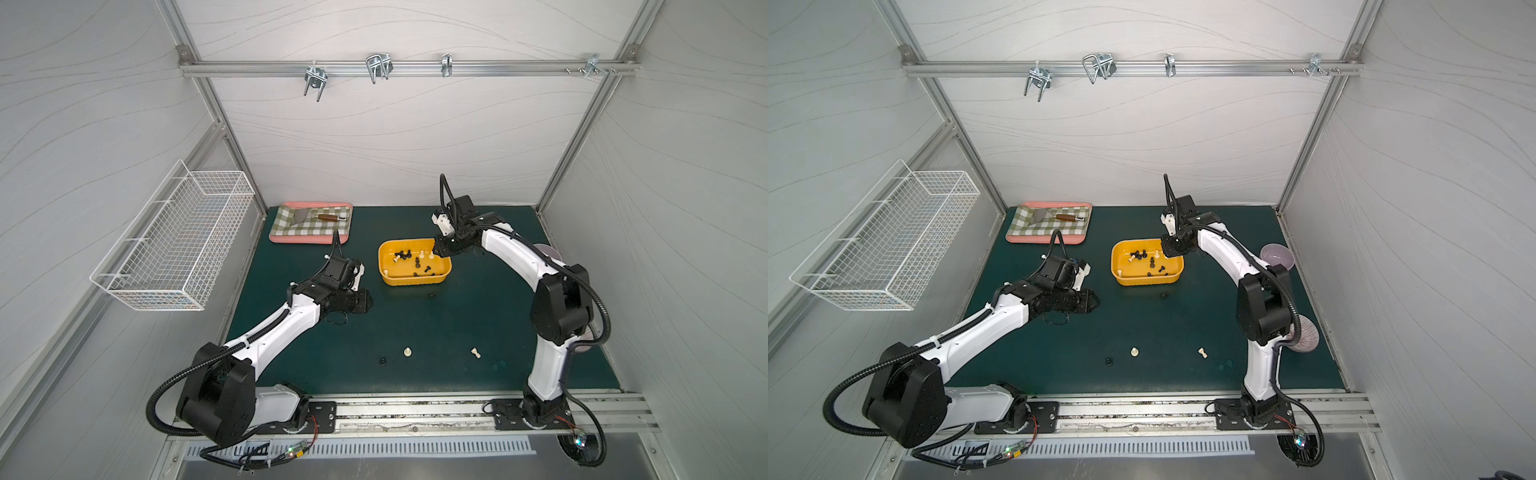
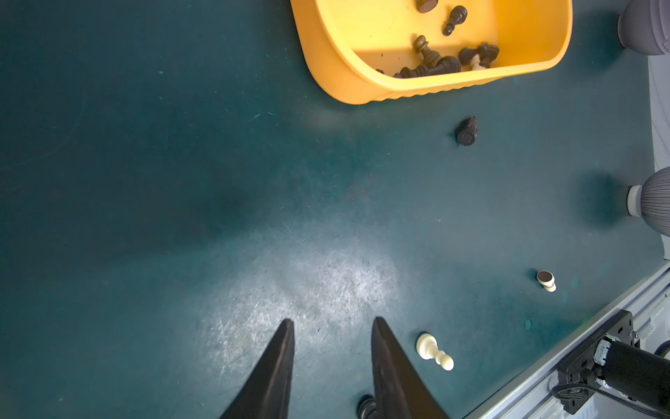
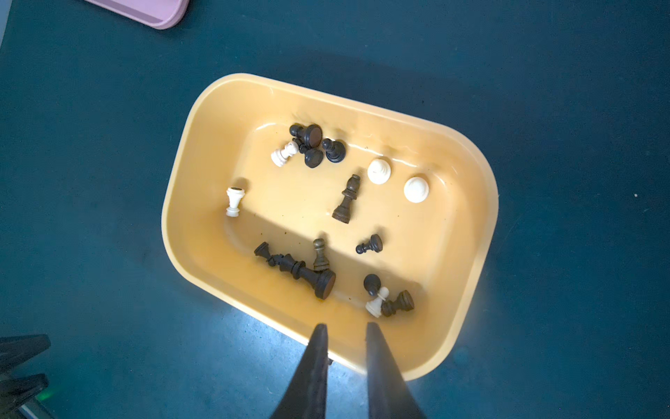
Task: Put the chess pieces into the storage box
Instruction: Place the chess piece in the storage box.
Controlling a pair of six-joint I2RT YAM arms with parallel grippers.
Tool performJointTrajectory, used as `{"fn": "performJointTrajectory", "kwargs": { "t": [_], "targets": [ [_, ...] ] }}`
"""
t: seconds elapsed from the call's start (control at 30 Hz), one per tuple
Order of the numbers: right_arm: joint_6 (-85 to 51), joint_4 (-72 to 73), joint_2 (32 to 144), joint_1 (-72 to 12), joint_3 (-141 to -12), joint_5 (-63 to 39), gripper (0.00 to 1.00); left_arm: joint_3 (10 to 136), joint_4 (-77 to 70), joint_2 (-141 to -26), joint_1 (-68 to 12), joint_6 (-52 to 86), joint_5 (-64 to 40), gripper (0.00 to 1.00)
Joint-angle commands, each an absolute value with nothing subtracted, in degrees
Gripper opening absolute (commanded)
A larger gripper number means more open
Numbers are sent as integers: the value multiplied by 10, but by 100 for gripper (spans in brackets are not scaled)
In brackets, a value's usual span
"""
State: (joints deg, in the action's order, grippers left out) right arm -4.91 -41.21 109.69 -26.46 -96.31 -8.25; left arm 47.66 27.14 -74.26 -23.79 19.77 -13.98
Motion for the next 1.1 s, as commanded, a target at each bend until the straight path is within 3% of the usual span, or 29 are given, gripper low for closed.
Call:
{"fn": "performJointTrajectory", "kwargs": {
  "t": [0.0,0.6,0.87,1.07],
  "targets": [
    [-42,-421,1095,-260,-969,-89,28,474,277,-726,-241,200,-138,37],
    [-49,-404,1031,-260,-902,-85,62,456,298,-699,-243,199,-128,44],
    [-53,-393,969,-260,-849,-92,65,450,342,-666,-262,198,-106,45],
    [-62,-380,909,-260,-789,-101,67,435,372,-648,-327,221,-73,46]
  ]
}}
